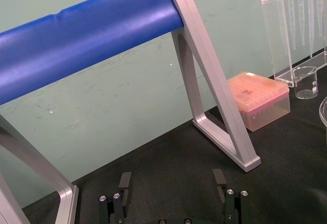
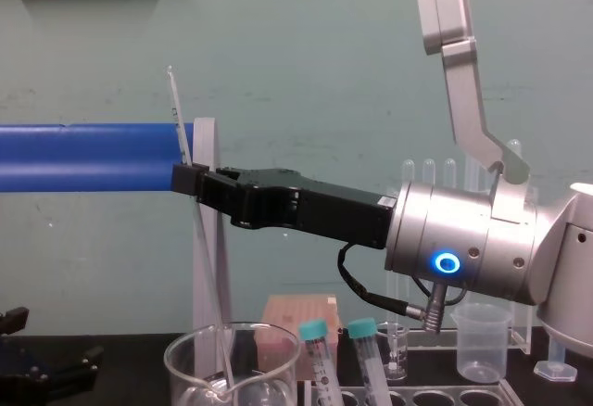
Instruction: Hold the thermometer with one hand and immerse one end into the beaker, then reinsert it into the test tube rack.
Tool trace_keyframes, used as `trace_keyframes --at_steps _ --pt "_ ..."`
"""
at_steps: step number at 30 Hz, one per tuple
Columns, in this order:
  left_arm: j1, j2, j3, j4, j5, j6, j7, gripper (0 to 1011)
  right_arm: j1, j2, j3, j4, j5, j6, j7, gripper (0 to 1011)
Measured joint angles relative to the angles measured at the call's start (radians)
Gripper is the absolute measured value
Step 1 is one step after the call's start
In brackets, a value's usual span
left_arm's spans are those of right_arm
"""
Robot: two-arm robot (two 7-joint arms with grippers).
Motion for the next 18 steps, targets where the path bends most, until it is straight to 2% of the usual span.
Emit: trace_keyframes --at_steps 18 --pt "0.000 0.000 0.000 0.000 0.000 0.000 0.000 1008 0.003 0.002 0.001 0.009 0.004 -0.001 0.008 53"
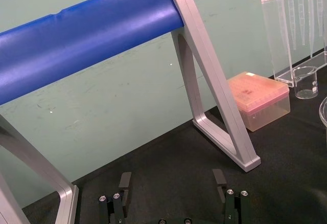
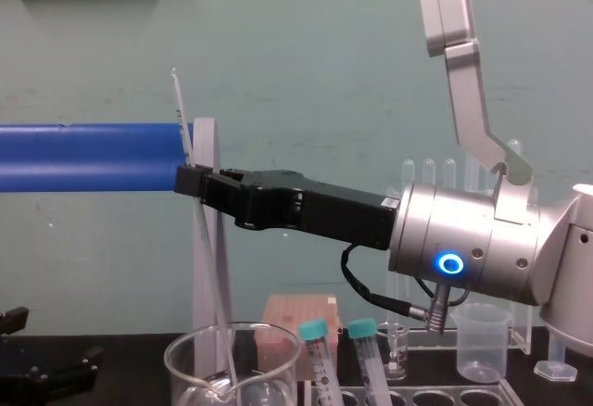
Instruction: Hold the thermometer with one hand and immerse one end into the beaker, then reinsert it into the test tube rack.
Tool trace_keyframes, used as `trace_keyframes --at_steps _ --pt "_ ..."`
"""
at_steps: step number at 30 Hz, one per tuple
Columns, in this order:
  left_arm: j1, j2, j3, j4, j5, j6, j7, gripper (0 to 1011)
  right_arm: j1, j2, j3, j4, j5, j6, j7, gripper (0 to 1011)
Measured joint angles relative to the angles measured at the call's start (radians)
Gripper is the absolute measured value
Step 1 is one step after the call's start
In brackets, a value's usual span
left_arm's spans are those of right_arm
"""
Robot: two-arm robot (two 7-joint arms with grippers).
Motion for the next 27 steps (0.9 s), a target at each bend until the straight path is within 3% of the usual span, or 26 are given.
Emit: trace_keyframes --at_steps 27 --pt "0.000 0.000 0.000 0.000 0.000 0.000 0.000 1008 0.000 0.002 0.000 -0.005 0.004 0.002 0.001 53"
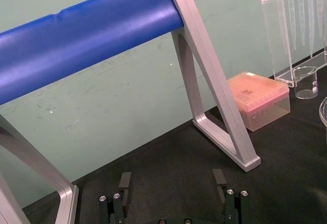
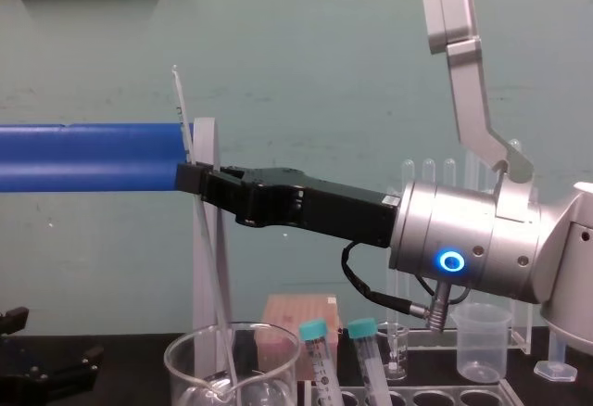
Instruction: Hold the thermometer with one hand and immerse one end into the beaker, then reinsert it into the test tube rack.
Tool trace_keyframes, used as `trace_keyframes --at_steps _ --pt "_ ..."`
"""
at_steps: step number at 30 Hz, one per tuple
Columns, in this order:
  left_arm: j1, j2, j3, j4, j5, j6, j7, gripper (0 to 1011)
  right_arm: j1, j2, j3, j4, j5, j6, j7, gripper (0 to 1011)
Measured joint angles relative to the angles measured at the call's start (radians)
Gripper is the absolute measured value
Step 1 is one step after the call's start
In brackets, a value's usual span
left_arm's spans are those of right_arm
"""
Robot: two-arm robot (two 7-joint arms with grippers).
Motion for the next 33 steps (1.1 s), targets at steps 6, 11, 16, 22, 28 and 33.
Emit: trace_keyframes --at_steps 6,11,16,22,28,33 --pt "0.000 0.000 0.000 0.000 0.000 0.000 0.000 1008 -0.002 0.000 -0.001 -0.001 -0.001 0.000 -0.002 53" --pt "0.000 0.000 0.000 0.000 0.000 0.000 0.000 1008 -0.003 0.002 0.000 -0.009 -0.001 0.002 -0.007 53" --pt "0.000 0.000 0.000 0.000 0.000 0.000 0.000 1008 -0.002 0.016 0.017 -0.070 0.025 0.021 -0.007 53" --pt "0.000 0.000 0.000 0.000 0.000 0.000 0.000 1008 0.004 0.054 0.053 -0.188 0.079 0.038 -0.002 53" --pt "0.000 0.000 0.000 0.000 0.000 0.000 0.000 1008 0.003 0.106 0.110 -0.290 0.116 0.029 -0.039 53" --pt "0.000 0.000 0.000 0.000 0.000 0.000 0.000 1008 -0.027 0.184 0.171 -0.380 0.128 0.016 -0.105 53"
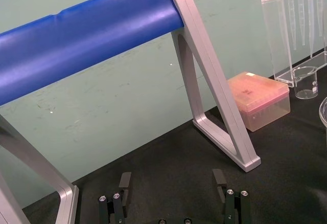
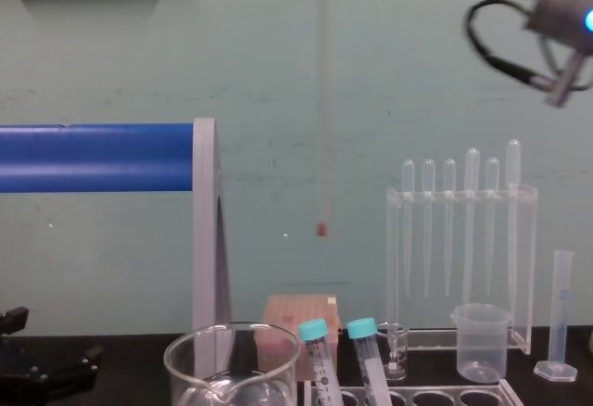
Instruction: Hold the thermometer with one hand and immerse one end into the beaker, then reinsert it into the test tube rack.
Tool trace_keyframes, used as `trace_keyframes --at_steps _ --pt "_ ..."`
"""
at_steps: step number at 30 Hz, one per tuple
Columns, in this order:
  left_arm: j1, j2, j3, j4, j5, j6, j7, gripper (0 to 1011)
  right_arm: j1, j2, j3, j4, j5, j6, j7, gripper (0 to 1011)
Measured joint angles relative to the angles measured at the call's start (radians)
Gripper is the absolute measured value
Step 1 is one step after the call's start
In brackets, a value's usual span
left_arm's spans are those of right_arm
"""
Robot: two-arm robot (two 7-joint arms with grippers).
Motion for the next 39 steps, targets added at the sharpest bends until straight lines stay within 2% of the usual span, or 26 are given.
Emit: trace_keyframes --at_steps 2,3,6,8,11,21,29,39 --pt "0.000 0.000 0.000 0.000 0.000 0.000 0.000 1008 -0.020 0.027 0.014 -0.025 0.000 0.000 -0.020 53" --pt "0.000 0.000 0.000 0.000 0.000 0.000 0.000 1008 -0.044 0.052 0.024 -0.050 -0.004 0.000 -0.040 53" --pt "0.000 0.000 0.000 0.000 0.000 0.000 0.000 1008 -0.080 0.083 0.034 -0.078 -0.015 0.001 -0.065 53" --pt "0.000 0.000 0.000 0.000 0.000 0.000 0.000 1008 -0.136 0.114 0.042 -0.106 -0.033 0.000 -0.098 53" --pt "0.000 0.000 0.000 0.000 0.000 0.000 0.000 1008 -0.188 0.132 0.051 -0.124 -0.048 -0.007 -0.121 53" --pt "0.000 0.000 0.000 0.000 0.000 0.000 0.000 1008 -0.277 0.132 0.064 -0.127 -0.061 -0.022 -0.135 53" --pt "0.000 0.000 0.000 0.000 0.000 0.000 0.000 1008 -0.284 0.119 0.066 -0.127 -0.046 -0.029 -0.104 53" --pt "0.000 0.000 0.000 0.000 0.000 0.000 0.000 1008 -0.298 0.137 0.077 -0.133 -0.045 -0.013 -0.105 53"
